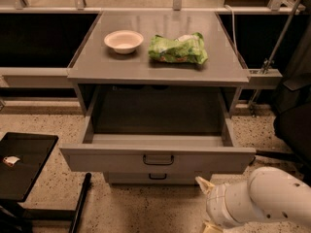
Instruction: Close top drawer
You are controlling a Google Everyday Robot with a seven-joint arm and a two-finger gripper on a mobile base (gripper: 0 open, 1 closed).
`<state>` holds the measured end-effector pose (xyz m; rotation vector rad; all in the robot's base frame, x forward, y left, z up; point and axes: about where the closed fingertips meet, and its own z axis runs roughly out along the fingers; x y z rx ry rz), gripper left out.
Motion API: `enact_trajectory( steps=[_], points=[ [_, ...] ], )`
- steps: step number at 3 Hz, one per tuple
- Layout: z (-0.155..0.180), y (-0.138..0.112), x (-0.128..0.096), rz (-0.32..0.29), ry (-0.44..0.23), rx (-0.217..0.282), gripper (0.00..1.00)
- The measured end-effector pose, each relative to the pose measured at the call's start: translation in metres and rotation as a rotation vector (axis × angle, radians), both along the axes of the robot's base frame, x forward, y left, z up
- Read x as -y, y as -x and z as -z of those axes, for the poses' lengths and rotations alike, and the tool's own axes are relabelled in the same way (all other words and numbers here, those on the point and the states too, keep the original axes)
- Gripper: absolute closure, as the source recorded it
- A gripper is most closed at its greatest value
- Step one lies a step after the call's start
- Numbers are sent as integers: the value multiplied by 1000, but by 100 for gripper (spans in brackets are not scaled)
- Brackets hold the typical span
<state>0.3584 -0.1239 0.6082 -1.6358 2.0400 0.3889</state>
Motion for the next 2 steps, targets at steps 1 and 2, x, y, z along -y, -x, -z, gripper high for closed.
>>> enact_trajectory(
  steps=[1, 2],
  points=[
    [-3, -28, 0, 57, 42, 41, 0],
    [-1, -53, 10, 133, 82, 63, 0]
  ],
)
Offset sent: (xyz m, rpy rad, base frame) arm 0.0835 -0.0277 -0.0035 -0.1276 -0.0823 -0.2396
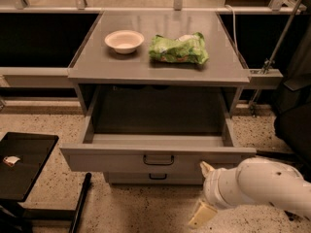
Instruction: Close top drawer
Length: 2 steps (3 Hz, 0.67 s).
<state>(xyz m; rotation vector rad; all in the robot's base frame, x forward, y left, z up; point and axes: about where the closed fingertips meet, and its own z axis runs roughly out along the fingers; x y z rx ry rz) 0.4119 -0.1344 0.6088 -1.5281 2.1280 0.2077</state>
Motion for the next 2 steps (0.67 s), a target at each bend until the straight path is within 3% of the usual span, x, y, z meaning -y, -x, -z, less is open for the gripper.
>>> enact_trajectory(
  steps=[2],
  points=[
    [7, -48, 16, 119, 45, 13, 0]
  ],
)
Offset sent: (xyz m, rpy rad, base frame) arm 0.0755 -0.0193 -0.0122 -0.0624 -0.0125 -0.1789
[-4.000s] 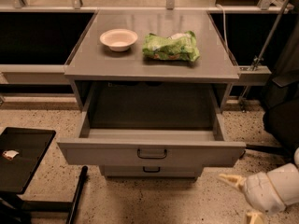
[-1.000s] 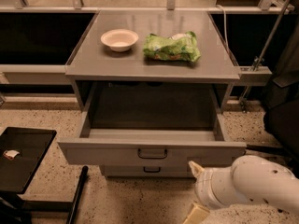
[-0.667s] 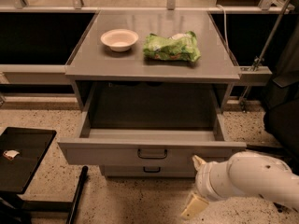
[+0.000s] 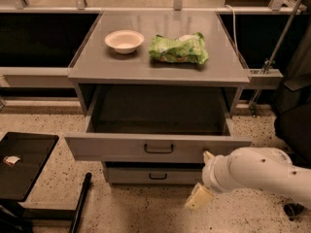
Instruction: Close top drawer
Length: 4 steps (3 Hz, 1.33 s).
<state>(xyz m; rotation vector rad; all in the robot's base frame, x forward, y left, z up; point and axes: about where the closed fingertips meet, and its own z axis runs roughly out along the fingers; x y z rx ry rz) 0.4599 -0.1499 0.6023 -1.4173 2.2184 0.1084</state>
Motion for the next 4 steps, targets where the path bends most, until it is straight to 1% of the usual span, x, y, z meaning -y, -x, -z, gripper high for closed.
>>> enact_trajectory(
  steps=[1, 2, 4],
  points=[
    [6, -19, -9, 11, 9, -2, 0],
    [19, -47, -29, -5, -3, -34, 0],
    [17, -49, -27, -1, -2, -26, 0]
  ],
)
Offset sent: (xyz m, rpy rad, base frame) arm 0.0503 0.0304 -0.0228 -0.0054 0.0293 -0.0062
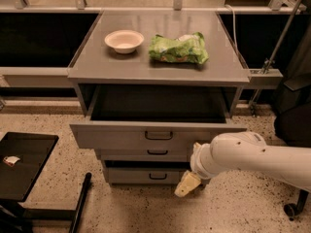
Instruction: Close top drawer
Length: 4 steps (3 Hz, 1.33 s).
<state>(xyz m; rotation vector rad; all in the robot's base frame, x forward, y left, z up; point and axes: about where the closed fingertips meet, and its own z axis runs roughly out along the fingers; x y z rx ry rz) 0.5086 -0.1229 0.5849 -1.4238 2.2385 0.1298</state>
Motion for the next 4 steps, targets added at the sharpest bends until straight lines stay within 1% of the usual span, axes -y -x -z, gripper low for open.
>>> enact_trajectory(
  steps=[2, 3, 4],
  points=[
    [-6, -43, 28, 41, -18, 4, 0],
    [-10, -76, 39, 67, -21, 14, 0],
    [-12, -116, 46, 96, -29, 29, 0]
  ],
)
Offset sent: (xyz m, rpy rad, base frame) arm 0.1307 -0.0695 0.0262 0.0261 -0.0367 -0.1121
